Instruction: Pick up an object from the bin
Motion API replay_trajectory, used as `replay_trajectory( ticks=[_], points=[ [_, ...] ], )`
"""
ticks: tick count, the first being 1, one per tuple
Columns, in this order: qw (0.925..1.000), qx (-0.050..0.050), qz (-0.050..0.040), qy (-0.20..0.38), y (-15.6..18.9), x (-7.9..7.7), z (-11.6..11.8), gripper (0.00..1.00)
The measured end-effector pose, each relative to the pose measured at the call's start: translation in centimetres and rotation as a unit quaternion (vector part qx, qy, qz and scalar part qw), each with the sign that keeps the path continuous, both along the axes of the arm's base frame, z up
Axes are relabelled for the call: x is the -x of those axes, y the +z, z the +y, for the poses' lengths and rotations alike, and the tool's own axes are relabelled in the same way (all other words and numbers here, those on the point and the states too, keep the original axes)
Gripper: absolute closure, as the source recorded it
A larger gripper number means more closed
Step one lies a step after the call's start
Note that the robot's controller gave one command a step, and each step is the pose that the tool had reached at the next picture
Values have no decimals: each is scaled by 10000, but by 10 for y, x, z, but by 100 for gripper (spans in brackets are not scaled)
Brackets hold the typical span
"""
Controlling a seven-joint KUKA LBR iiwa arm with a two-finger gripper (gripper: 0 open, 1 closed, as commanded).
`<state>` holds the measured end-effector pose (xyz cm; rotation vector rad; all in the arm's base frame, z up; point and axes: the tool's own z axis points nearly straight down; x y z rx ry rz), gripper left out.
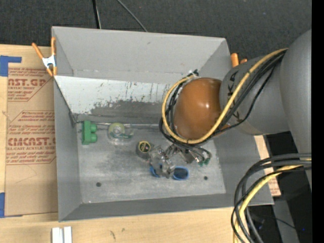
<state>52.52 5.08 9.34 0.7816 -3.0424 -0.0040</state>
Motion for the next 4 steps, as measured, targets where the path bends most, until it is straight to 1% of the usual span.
replay_trajectory(
  ticks=[1,2,3,4],
  points=[
    [9999,13,10,107,-23,-23,7,100],
    [9999,5,-4,103,-24,-22,7,0],
    [9999,7,10,119,-21,11,-4,0],
    [9999,4,-4,121,-21,10,-4,100]
  ],
)
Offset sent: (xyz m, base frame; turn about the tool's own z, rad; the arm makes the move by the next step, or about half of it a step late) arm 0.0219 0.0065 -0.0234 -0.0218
